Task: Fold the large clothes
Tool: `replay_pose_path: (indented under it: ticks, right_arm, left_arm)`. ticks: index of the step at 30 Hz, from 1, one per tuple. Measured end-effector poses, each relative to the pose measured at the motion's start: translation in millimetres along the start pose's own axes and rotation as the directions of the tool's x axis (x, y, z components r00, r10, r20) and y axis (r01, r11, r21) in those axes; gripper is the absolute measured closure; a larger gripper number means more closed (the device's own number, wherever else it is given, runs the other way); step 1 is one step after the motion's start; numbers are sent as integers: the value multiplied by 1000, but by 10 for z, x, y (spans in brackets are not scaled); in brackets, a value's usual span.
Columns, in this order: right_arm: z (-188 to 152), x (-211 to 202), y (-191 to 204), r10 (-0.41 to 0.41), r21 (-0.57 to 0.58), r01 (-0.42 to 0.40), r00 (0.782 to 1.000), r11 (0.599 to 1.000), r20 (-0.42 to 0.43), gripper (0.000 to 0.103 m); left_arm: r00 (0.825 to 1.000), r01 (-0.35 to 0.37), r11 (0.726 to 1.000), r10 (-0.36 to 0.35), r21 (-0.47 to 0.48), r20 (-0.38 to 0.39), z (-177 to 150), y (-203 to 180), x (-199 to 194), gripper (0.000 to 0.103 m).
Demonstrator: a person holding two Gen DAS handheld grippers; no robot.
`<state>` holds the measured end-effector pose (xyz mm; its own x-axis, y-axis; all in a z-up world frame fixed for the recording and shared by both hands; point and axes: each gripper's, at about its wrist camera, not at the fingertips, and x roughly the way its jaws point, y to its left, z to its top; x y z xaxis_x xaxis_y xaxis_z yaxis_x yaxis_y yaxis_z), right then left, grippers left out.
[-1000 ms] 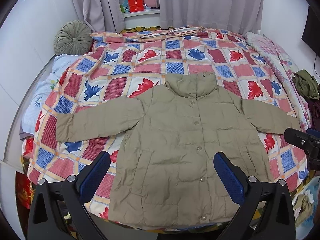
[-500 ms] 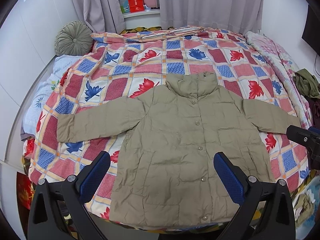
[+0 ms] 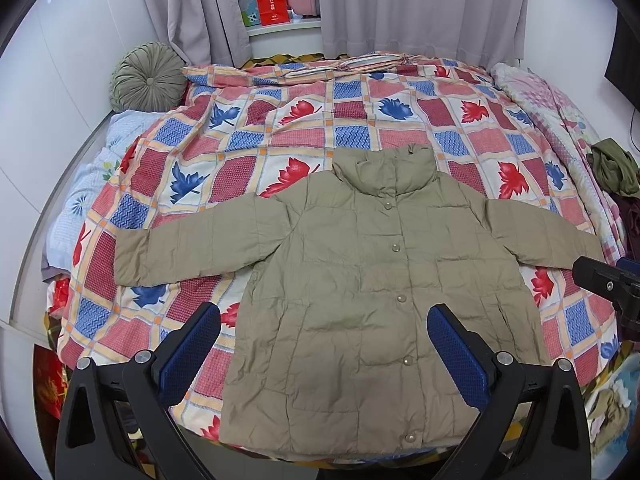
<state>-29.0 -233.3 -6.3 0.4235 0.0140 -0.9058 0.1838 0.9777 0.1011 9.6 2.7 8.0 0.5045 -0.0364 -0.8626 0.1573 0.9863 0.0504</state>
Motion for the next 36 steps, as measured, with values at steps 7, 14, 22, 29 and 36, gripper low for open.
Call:
replay_pose_path:
  ticks: [7,14,22,29,36]
  right_arm:
    - [10,3,-1,-2,0,2,1000,1000,0,0]
    - [10,6,-5,-1,-1,1,1000,1000,-1,0]
    - [12,1,-12,-5,-8,5,1000,1000,3,0]
    - [13,2,8,-7,-5,7,1000,1000,1,0]
    - [10,4,10,-7,-5,7,1000,1000,0,0]
  left_arm:
    - [1000,-1,1000,1,-1,0,-1,-8,-1,0]
    - [1000,-2,1000,2,-1,-1,3,2,3,0]
    - [1000,-3,1000,3,0,-1,5,11,2,0]
    - [1000,-3,1000,3,1,0,4,8,2,0]
    - [1000,-4,1000,4,0,-1,6,-2,0,0]
